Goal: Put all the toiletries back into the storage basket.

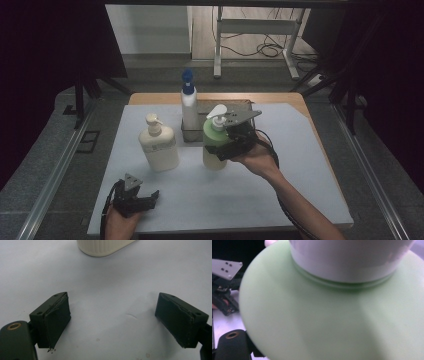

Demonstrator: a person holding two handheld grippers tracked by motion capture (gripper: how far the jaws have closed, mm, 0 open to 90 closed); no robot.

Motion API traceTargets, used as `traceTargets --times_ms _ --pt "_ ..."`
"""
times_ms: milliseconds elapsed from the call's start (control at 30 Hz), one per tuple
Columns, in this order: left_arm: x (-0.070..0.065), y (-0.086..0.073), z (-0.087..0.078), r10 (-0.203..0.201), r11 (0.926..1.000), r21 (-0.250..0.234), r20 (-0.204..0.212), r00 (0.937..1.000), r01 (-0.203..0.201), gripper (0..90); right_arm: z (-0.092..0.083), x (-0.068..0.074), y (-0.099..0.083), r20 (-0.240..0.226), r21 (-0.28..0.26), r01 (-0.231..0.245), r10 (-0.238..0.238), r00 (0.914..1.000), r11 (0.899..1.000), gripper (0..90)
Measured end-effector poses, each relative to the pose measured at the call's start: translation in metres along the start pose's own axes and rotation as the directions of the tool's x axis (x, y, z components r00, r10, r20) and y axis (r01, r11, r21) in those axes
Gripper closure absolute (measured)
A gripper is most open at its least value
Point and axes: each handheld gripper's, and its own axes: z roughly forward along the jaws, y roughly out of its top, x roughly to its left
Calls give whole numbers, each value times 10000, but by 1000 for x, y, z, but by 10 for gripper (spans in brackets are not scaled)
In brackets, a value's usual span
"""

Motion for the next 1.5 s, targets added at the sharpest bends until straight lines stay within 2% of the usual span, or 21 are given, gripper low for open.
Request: traceTargets --times_ms 867,1167,1500 --pt "0 0 0 10 10000 10 -6 10000 -10 124 8 -26 34 896 -213 -326 344 9954 9992 124" --pt "0 0 0 11 10000 12 -3 10000 -11 125 11 -41 45 1309 -279 -616 647 9893 9977 124" --pt "0 0 0 1 10000 10 -9 10000 -1 125 19 -55 56 1672 -406 -719 777 9829 9966 124"
